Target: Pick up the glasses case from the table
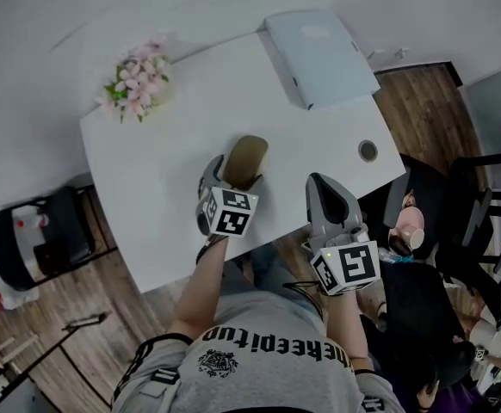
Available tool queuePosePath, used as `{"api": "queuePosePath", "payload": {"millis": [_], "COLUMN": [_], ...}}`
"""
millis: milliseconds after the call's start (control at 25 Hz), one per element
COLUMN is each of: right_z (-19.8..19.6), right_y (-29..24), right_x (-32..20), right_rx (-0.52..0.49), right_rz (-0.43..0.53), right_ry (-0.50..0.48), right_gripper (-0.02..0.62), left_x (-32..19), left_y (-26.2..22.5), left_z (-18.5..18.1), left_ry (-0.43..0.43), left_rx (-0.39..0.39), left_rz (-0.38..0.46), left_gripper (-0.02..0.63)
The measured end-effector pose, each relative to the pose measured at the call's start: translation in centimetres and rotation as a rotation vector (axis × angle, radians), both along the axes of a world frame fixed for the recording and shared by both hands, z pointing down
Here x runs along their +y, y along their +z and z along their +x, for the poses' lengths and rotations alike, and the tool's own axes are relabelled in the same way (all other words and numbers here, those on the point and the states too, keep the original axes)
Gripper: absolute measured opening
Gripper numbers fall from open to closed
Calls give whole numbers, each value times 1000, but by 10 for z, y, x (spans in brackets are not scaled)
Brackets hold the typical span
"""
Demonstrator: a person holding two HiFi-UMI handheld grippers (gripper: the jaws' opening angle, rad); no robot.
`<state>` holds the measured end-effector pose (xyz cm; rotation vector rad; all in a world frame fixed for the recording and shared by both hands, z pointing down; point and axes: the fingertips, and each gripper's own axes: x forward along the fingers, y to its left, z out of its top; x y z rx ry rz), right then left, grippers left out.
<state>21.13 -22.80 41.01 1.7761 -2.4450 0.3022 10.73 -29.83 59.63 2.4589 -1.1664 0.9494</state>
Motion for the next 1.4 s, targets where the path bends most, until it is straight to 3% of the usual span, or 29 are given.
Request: {"api": "queuePosePath", "payload": {"millis": [160,320,480,720,960,1400], "right_z": [-5,-4,2,7,8,-2], "right_y": [1,2,3,5,4,-6], "right_x": [-3,-3,-2,-5,-9,-20], "right_rx": [5,14,14,5,-11,-14], "right_rz": [-3,-9,-12,-15,-4,33], "right_ry": [-11,-13,-1,1,-16,-77], "right_gripper": [4,4,4,5,5,4], "left_x": [-2,1,-4,-9,-5,-2], "left_y": [7,17,25,22,2,-59], "left_z": [6,14,8,6,5,-19], "left_ry": [39,35,-3,-31,-82,-142], "left_rx": [9,-9,-4,28,132,239], "left_rz": [-24,-46,-69,-59,-67,23], "left_gripper": [488,494,444,436,425,425]}}
